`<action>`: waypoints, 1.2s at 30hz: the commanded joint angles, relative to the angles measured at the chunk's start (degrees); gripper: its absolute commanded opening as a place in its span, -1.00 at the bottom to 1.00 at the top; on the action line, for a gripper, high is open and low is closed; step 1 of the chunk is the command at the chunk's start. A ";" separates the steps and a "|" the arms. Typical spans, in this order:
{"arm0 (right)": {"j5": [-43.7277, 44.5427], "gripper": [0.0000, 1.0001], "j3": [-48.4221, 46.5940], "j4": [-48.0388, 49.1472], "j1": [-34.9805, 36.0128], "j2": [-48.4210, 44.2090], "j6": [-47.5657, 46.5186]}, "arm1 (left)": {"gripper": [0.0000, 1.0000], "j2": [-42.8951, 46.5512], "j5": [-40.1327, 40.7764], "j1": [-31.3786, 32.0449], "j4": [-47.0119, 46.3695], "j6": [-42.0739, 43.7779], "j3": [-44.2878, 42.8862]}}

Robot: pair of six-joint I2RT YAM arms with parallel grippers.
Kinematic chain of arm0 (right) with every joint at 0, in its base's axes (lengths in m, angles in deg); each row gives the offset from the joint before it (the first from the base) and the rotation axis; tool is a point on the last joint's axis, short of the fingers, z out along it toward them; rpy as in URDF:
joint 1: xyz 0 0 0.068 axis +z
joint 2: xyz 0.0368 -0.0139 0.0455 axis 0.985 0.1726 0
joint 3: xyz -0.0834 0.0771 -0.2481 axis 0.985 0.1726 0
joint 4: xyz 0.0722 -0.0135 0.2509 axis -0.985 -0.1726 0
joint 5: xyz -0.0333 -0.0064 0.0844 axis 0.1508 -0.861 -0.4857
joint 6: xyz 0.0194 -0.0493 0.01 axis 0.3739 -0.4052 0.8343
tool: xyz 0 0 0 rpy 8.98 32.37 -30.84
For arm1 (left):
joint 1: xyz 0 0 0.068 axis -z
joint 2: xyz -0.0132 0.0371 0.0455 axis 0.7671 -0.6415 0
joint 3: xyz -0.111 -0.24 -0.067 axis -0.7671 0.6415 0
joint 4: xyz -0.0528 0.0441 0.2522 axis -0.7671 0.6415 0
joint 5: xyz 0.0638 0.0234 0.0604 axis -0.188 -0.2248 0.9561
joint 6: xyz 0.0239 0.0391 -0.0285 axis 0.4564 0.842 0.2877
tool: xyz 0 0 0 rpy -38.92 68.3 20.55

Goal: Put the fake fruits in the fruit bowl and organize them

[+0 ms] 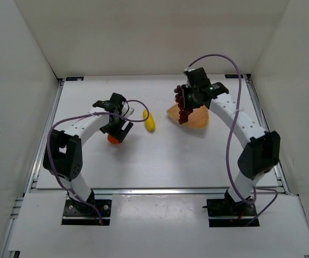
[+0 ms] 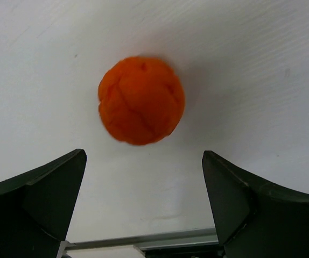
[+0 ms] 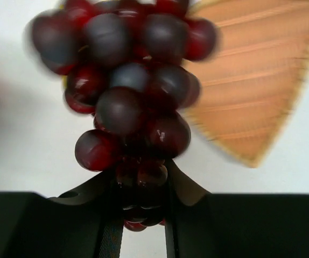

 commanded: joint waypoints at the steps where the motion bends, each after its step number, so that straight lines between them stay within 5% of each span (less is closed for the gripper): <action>1: 0.98 -0.86 -4.64 -4.28 -5.19 7.62 2.62 | 1.00 -1.93 -0.98 1.79 -0.30 0.34 -4.05; 5: -0.52 -0.79 -10.70 -6.04 -11.00 15.18 7.02 | 1.00 -6.42 -0.37 3.02 0.23 -0.36 -5.64; 10: -1.58 0.41 -15.71 -7.43 -13.90 21.87 8.08 | 1.00 -11.16 3.48 3.02 0.23 -1.51 -6.17; 13: -2.19 0.74 -15.72 -8.23 -14.43 21.88 7.55 | 1.00 -12.66 6.83 3.02 0.23 -2.03 -6.17; 18: -3.24 0.84 -11.78 -6.74 -14.43 16.08 7.02 | 0.76 -14.15 5.96 3.02 0.23 -1.51 -7.30; 25: -3.24 0.84 -4.39 -3.75 -14.43 5.54 8.17 | -0.17 -16.01 4.20 3.02 0.23 -1.51 -9.86; 29: -3.24 0.84 1.31 -2.61 -14.43 1.40 8.78 | -0.34 -16.01 5.52 3.72 0.23 -0.98 -10.47; 36: -3.24 0.84 6.78 -1.46 -14.43 -3.52 9.31 | -0.37 -11.71 6.14 6.26 1.28 0.16 -11.09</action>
